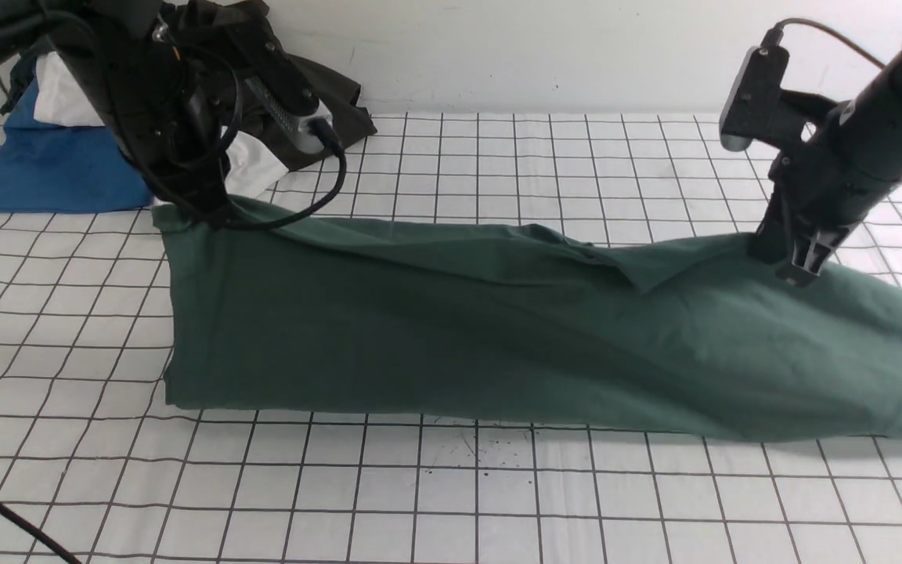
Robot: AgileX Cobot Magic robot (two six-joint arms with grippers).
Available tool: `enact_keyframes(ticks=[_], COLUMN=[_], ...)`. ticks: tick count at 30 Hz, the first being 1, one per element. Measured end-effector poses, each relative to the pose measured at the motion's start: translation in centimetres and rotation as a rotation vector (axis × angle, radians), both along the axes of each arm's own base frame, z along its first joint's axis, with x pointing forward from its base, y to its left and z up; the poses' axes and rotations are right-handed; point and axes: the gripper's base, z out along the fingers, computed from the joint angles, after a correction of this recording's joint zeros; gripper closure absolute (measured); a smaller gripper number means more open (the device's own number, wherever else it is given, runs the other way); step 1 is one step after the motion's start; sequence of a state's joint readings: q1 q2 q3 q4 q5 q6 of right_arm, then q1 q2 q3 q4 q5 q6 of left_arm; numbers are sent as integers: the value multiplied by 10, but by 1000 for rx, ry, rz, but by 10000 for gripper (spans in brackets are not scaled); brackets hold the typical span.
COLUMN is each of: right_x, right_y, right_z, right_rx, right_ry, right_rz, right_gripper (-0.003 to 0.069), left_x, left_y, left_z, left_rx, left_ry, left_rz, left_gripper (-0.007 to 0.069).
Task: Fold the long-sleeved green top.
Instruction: Use both arms to drag the lower edge of the fabric forward and fold it over the upper edge
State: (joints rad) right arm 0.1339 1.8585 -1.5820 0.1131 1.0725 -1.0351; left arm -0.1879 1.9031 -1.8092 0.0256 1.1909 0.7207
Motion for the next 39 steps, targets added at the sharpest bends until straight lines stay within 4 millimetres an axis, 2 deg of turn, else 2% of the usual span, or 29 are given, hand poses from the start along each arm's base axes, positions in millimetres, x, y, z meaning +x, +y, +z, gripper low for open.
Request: enact_keyframes(ticks=[2,7,10,11,12,15,20,25,28,31,35,39], right_x=[7,33,47,48,53,62,73,80,85,88,92,94], right_y=[-1,-1,-1,-1,-2,-2,-1,0,0,-3,-11,-17], right_z=[-3,-15,-29,-28,-34,-40,-50,-64,-83,-93,-101,-104], right_rx=[2,9,2,1,-7,-6,28,54,70,94,136,188], right_ry=[2,6,1,-3,-11,-46,-96,-101,-79,-70,-64,-51], right_rz=[-5,-17,-21,-21,-22,-50,-115,-168,-212,-270,-366,-488], right_gripper=[651,651,651,651,651,651,651,651,649,646,638,571], left_x=[7,37,57,57,65,74,83,89,95,100,104,107], left_y=[0,-4,-7,-7,-6,-2,5,6,5,4,3,4], left_z=[0,-17,-39,-38,-50,-66,-87,-95,-103,-110,-117,-117], left_rx=[-2,-1,3,2,3,2,-7,-12,-21,-37,-61,-78], left_ry=[-12,-16,-21,-26,-25,-19,-12,-32,-66,-92,-110,-139], left_rz=[4,3,3,4,7,21,59,64,67,86,126,180], left_gripper=[608,608,608,608,608,608,608,608,608,606,591,518])
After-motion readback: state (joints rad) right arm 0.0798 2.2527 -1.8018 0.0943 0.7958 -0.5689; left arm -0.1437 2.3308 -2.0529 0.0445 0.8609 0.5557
